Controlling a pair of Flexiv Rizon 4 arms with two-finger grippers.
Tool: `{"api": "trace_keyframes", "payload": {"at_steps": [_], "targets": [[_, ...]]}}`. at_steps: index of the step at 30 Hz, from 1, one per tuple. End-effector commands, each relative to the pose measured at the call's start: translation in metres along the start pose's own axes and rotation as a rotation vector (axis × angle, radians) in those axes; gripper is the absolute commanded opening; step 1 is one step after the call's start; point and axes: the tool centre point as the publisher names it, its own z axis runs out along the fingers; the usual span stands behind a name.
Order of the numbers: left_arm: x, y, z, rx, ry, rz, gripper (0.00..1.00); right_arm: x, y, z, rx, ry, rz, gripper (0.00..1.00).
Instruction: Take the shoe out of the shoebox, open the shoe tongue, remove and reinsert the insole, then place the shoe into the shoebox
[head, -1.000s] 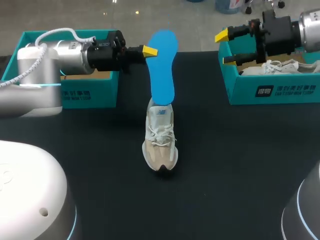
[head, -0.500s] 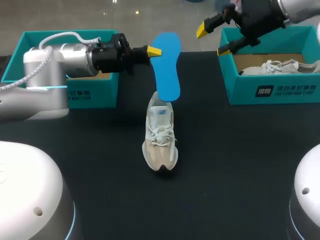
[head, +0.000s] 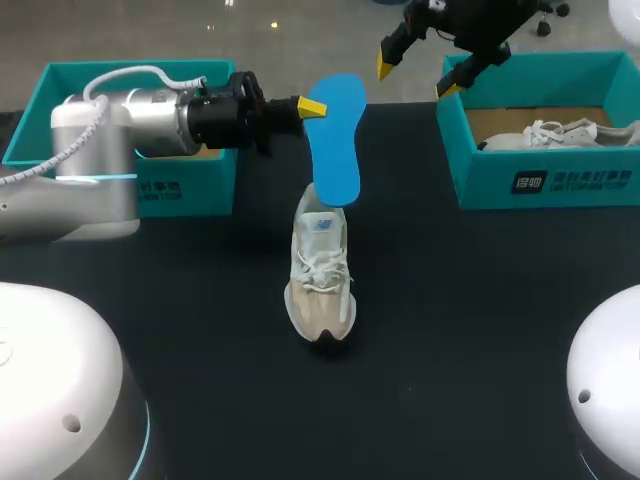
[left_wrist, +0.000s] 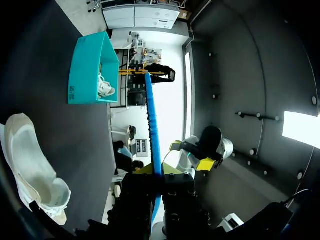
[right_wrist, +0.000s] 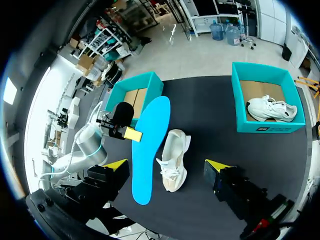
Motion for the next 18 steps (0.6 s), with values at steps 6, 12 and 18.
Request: {"api": "trace_keyframes", "payload": {"at_steps": [6, 12, 18], "targets": [[-0.005, -0.002, -0.003, 0.015, 0.001, 0.001, 0.00, 0.027, -0.003, 0.020, -0.011, -0.347, 0.049, 1.00], [-0.007, -0.004, -0.004, 0.026, -0.002, -0.004, 0.00, 0.049, -0.005, 0.035, -0.044, -0.456, 0.071, 1.00], [-0.007, -0.004, -0.002, 0.012, -0.016, -0.009, 0.00, 0.066, -0.004, 0.050, 0.019, -0.497, 0.008, 1.00]]}}
